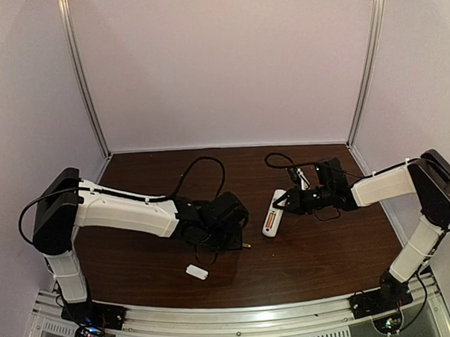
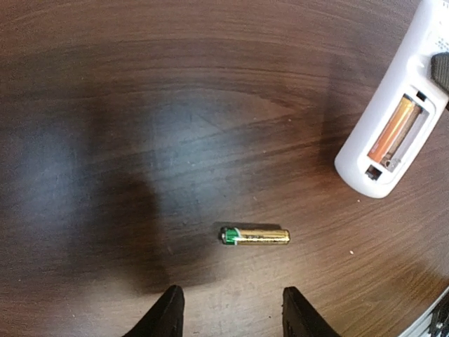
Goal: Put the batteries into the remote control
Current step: Move the battery to the center of the board.
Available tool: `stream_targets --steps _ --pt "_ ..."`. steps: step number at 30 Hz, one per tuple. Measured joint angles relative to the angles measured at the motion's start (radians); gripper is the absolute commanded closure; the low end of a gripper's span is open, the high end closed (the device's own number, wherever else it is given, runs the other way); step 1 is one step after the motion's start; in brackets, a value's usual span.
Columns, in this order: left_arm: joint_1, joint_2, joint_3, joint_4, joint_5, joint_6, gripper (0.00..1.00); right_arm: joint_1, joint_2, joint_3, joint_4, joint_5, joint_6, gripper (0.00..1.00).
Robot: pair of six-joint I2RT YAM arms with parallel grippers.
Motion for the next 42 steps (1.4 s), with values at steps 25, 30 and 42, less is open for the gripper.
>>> stream_targets --steps 25,30,42 --pt "0.000 0.077 0.005 0.069 0.037 -0.185 0.62 0.113 0.201 0.019 0.296 0.005 0.135 1.00" --pt "0.000 0.079 -0.013 0.082 0.043 -0.205 0.63 0.129 0.171 -0.048 0.344 -0.003 0.168 1.00" --pt "0.022 0.079 -0.047 0.095 0.065 -0.230 0.69 0.203 0.137 -0.119 0.395 -0.005 0.231 1.00"
